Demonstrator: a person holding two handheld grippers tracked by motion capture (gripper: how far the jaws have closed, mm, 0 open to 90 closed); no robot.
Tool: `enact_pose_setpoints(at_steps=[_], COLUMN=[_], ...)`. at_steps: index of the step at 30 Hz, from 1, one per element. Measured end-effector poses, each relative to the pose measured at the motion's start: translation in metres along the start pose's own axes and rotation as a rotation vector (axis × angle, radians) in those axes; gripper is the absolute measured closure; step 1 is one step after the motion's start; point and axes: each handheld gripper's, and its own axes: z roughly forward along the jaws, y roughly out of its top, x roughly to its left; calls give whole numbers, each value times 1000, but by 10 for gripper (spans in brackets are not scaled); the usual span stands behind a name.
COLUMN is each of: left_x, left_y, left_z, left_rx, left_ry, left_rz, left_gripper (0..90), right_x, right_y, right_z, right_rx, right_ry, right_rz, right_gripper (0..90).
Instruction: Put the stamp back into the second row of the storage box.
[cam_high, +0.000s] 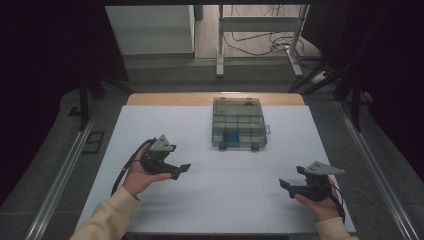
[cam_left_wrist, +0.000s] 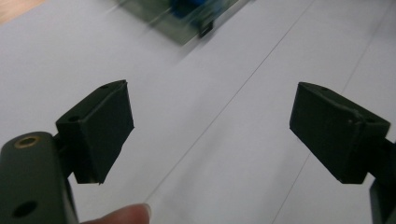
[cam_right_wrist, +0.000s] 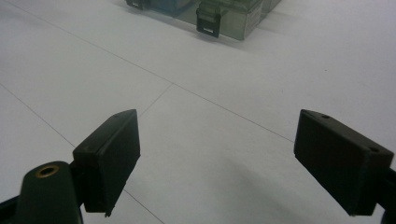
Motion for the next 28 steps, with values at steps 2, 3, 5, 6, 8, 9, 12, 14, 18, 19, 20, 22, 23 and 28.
enact_pose_setpoints(at_steps=[2,3,5,6,8,9,12,14,18,19,20,22,23,28], left_x=[0,0,1,1,1,2,4,5,2,1,0,0,0,0], left_y=[-13,-25,-32,-37,-47,-50,-57,-59,-58,-58,-58,-58,-58,-59], left_z=[-7,-14,-17,-19,-22,-23,-24,-22,-19,-19,-18,-18,-17,-16], left_rx=[6,-1,-8,-6,3,3,-14,-3,3,3,3,6,9,9], left_ry=[44,63,70,78,101,107,118,124,116,111,112,113,112,114], left_rz=[-12,-51,-73,-91,-110,-115,-154,-153,-140,-137,-133,-126,-127,-133], left_gripper=[139,139,139,140,140,139,142,141,139,138,138,138,137,134], right_x=[0,0,0,0,1,0,-1,0,1,1,1,0,0,1], right_y=[0,0,0,0,0,0,0,0,1,1,1,1,1,1], right_z=[0,0,0,0,1,1,0,0,0,0,0,0,0,0], right_rx=[2,4,5,4,6,4,0,1,1,-1,-1,-3,-2,-2], right_ry=[-1,-1,-1,-1,-1,-1,1,1,8,8,8,9,10,15], right_rz=[2,2,2,2,-1,-3,-1,-4,-14,-15,-15,-15,-15,-21], right_gripper=[145,145,145,145,145,145,145,145,145,145,145,145,145,145])
